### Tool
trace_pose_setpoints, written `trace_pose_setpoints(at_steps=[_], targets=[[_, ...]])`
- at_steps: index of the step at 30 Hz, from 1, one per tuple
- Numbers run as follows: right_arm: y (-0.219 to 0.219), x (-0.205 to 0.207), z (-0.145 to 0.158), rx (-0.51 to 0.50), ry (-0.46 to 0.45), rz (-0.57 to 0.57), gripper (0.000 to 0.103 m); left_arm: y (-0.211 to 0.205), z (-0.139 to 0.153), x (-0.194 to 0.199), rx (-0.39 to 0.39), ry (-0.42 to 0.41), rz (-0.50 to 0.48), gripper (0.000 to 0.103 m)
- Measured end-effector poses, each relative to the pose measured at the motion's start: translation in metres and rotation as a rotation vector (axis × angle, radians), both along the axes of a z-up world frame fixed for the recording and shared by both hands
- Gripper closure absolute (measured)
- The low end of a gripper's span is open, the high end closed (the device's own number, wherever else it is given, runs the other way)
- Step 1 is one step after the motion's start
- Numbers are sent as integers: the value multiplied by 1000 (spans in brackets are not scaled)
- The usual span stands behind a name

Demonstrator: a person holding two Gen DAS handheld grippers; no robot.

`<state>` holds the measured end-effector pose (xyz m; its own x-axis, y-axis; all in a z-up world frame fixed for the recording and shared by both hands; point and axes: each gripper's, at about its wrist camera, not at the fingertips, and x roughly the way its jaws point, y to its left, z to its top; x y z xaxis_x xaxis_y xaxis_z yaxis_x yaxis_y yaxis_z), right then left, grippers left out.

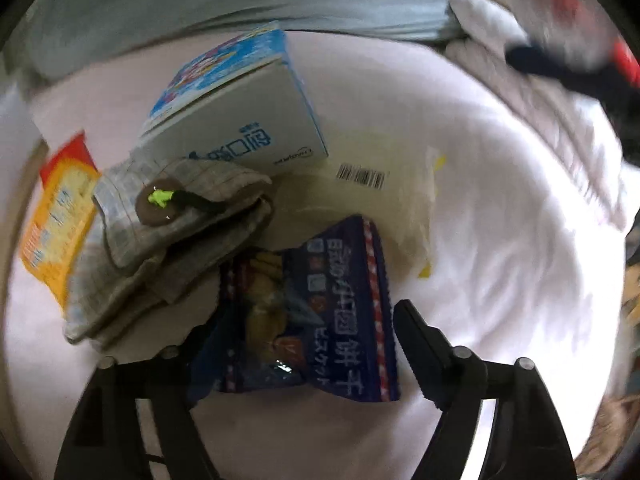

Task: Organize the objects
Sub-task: 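Grasp the second blue snack bag with the left gripper while the right gripper holds the jar, then carry the blue bag and the clear jar over the white box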

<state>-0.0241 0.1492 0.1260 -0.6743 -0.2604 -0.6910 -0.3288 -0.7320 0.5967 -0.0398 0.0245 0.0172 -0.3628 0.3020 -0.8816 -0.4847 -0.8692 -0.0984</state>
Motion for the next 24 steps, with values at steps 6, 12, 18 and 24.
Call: trace_pose_setpoints(at_steps=[6,12,18,24], targets=[[-4,1,5,44,-4,0,34,-34,32,-12,100,-39,78,77],[-16,-3,8,61,4,26,34,-66,95,0,178,109,86,77],[-50,-13,8,11,31,136,34,-118,143,12,195,228,187,77],[-116,-27,24,64,81,301,34,-172,177,13,218,342,303,77]])
